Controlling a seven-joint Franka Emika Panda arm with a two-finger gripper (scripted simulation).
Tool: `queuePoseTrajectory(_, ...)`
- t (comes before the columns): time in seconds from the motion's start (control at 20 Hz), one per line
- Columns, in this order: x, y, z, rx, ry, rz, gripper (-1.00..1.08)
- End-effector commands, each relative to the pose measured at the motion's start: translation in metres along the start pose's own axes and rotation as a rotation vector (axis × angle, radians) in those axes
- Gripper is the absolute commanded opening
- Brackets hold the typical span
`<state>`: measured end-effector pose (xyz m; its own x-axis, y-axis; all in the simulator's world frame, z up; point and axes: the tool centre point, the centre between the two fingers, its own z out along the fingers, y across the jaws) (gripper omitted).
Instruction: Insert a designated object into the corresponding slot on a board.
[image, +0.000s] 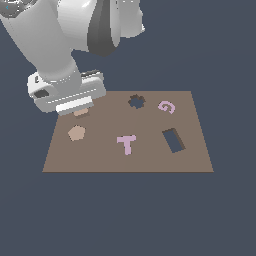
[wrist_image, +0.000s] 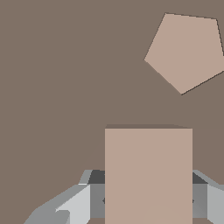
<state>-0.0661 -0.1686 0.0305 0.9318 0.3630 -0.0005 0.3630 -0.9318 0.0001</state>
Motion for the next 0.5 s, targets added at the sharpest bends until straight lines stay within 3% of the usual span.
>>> queuePoseTrajectory(0.0,0.002,0.002,0.000,-0.001,0.001,-0.012,-1.00)
queuePoseTrajectory(0.45,0.019,0.015,-0.001,-0.001,0.001,-0.142,-1.00)
